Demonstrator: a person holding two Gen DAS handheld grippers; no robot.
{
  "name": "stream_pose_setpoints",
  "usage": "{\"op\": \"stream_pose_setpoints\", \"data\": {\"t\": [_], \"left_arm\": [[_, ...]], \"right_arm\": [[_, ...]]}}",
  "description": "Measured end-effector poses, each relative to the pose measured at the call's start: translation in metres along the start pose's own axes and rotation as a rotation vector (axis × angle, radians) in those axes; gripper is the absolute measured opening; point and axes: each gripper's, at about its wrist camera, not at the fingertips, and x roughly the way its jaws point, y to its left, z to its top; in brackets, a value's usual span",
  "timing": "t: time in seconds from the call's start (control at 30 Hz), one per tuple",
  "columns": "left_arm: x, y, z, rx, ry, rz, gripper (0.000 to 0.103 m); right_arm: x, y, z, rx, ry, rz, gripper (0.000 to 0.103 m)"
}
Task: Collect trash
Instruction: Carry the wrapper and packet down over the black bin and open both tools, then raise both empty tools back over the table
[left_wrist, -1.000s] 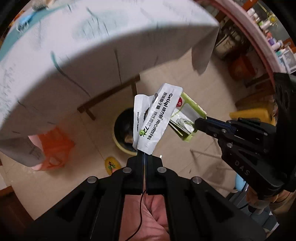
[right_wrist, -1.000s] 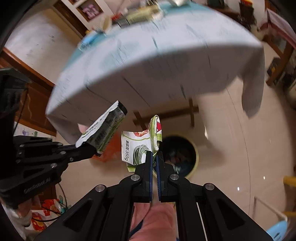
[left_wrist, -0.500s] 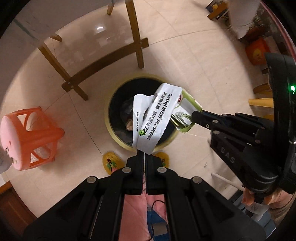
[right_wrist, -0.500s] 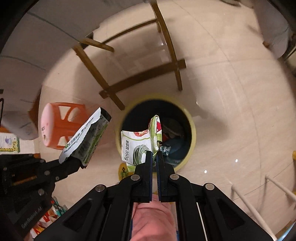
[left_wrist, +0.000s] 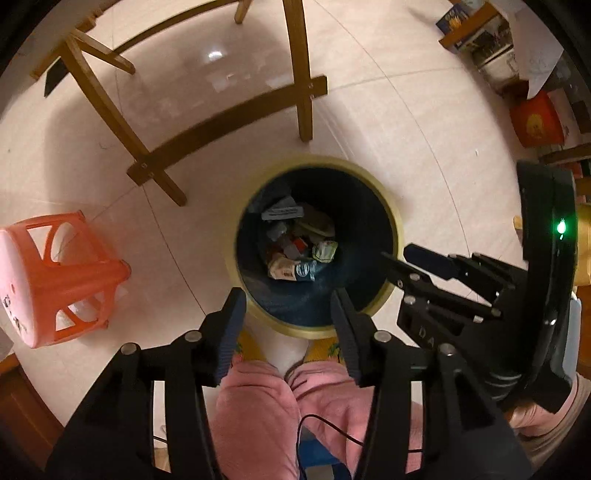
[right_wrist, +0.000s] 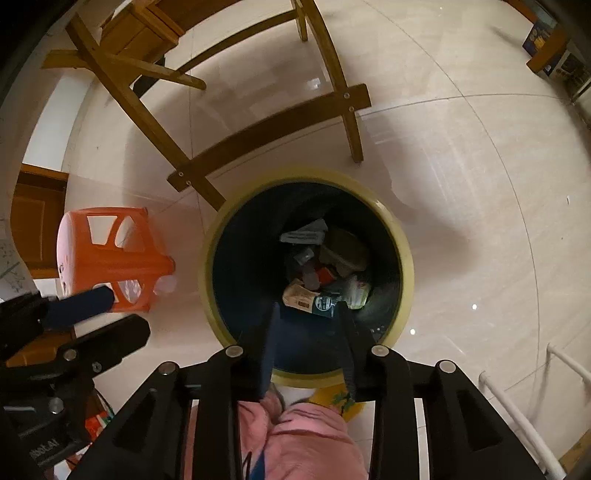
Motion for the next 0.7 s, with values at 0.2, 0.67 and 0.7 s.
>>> {"op": "stream_pose_setpoints", "data": {"t": [0.2, 0.67, 0.7], "left_arm": [[-0.033, 0.008, -0.005, -0.013, -0.004, -0.01, 0.045], [-0.207, -0.001, -0.043, -0.032, -0.089, 0.012, 0.045], [-0.221, -0.003, -0.045, -0.036, -0.102, 0.014, 0.045]], "right_arm": [[-0.04, 0.014, -0.005, 0.003, -0.004, -0.001, 0.03], [-0.224, 0.057, -0.029, 0.008, -0.086, 0.02, 0.03], [-0.237, 0.059, -0.031, 0.002, -0.096, 0.021, 0.03]]}}
